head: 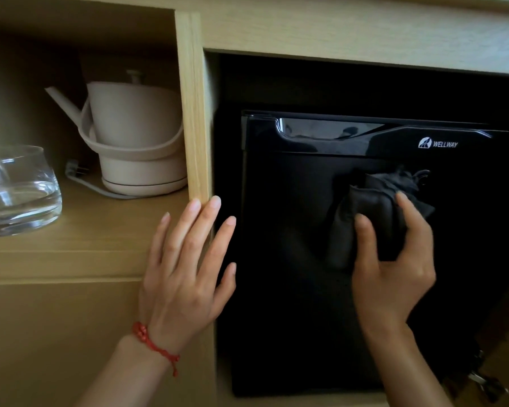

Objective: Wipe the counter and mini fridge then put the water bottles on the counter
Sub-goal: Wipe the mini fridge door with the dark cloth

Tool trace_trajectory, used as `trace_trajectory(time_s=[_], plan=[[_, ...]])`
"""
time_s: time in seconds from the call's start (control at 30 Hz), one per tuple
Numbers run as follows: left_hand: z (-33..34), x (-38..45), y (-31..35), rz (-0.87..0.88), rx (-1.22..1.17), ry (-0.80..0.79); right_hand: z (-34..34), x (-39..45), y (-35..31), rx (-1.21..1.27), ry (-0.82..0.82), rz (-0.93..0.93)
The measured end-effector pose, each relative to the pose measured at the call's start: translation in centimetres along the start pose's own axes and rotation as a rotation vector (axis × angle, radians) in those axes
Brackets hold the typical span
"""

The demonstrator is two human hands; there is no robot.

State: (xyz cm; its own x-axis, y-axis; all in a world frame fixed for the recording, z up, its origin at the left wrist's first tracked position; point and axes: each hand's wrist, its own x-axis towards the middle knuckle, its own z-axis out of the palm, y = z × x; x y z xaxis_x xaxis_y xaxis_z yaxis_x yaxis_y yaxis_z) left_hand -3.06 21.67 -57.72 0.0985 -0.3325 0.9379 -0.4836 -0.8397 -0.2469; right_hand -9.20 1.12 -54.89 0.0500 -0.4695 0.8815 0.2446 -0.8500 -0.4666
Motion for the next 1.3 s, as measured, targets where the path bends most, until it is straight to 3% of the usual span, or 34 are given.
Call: trace_trajectory(time_s=[0.17, 0.33, 0.57, 0.9, 1.03, 1.13, 1.3], plan=[[0.1, 0.0, -0.1, 0.003, 0.01, 0.0, 1.4, -0.8, -1.4, 0.116, 0.09, 0.083], [-0.3, 0.2, -0.1, 0.018, -0.012, -0.019, 4.1, -0.5, -6.2, 0.094, -0.09, -0.141], [-0.9, 0.4, 0.2, -0.008, -0.032, -0.058, 3.2, 0.8, -5.4, -0.012, -0.143, -0.272], [-0.4, 1.9, 4.2, 0.011, -0.139, -0.075, -2.9, 3.0, 4.5, -0.073, -0.001, 0.065], [0.3, 2.9, 5.5, 0.025, -0.174, -0.128, -2.7, 2.2, 5.0, 0.01, 0.09, 0.147], [0.7, 3.4, 6.5, 0.021, -0.18, -0.193, -1.6, 0.7, 3.7, 0.004, 0.027, 0.037], [1.5, 3.1, 7.9, -0.017, -0.108, -0.233, -2.1, -0.2, 4.3, -0.142, -0.192, -0.308]])
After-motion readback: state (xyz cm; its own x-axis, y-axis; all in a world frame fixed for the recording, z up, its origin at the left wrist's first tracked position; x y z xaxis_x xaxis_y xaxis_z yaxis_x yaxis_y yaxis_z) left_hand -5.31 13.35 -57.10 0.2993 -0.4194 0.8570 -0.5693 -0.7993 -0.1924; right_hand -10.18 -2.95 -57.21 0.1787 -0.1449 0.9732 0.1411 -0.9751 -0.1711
